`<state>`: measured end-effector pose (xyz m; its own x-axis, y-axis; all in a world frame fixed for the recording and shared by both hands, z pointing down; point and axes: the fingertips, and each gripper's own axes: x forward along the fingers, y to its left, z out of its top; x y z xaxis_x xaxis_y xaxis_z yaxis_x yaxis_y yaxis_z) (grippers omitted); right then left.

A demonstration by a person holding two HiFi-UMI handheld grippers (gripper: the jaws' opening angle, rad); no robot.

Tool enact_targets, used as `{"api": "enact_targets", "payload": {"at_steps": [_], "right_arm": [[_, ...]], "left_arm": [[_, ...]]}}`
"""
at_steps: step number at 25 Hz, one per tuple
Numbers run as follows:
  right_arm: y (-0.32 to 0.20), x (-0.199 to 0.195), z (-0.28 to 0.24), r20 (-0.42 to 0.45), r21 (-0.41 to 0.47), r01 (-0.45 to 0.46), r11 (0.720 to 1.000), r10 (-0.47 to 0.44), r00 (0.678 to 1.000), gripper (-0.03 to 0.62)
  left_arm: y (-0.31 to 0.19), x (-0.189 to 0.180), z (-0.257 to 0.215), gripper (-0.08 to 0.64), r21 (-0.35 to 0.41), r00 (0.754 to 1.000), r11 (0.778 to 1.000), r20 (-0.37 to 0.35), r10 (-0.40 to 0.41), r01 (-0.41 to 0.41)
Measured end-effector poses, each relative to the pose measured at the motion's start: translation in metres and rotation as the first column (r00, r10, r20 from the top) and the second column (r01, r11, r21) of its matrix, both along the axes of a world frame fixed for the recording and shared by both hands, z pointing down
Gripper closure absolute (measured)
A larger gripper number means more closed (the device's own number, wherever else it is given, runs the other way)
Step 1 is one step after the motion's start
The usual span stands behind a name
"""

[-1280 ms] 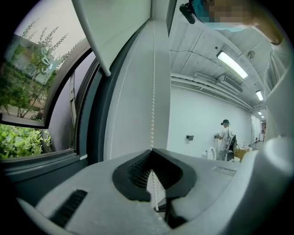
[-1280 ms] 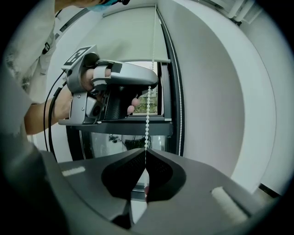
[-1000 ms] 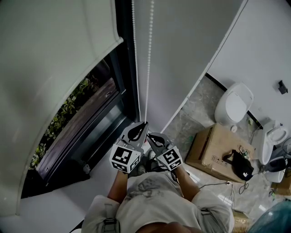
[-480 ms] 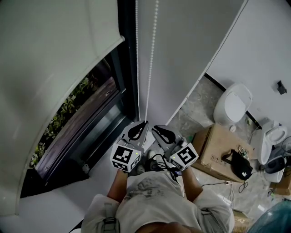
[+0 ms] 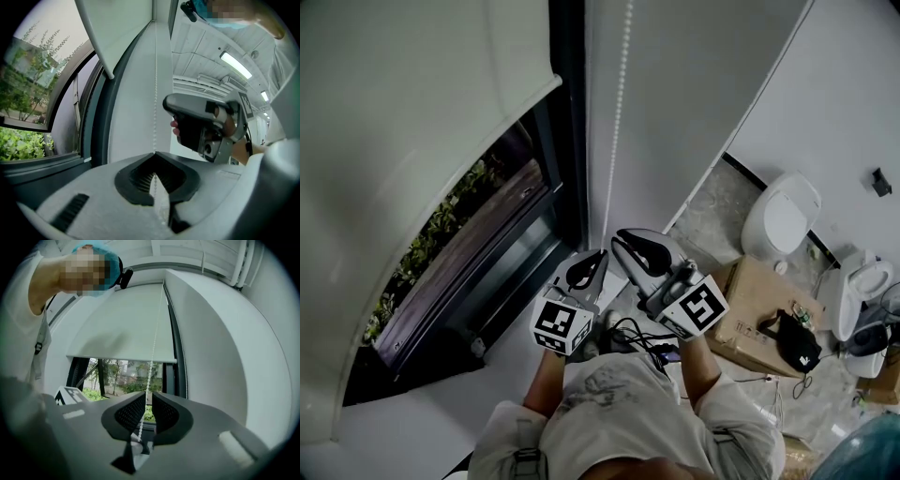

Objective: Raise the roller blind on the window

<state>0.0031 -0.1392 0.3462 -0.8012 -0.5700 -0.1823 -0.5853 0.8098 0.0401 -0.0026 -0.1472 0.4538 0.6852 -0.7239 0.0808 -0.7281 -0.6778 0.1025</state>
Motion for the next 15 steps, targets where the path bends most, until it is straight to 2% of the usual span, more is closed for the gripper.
{"api": "enact_targets", "payload": {"at_steps": [8,15], "right_arm": [[-0.012,-0.010,-0.047,0.006,0.079,0.028,0.997,-0.029,1.000,0.526],[-0.017,-0.023,-0.064,-0.011,0.111,0.043,0.993,-0.042,0.999,0.536]], "left_arm": [[0.002,0.001,0.000,0.549,-0.001,1.000,1.000,0.002,0.005,-0.005],[0.003,-0.001,-0.001,0.549,-0.002,1.000,1.000,-0.002,0.004,-0.004]]}}
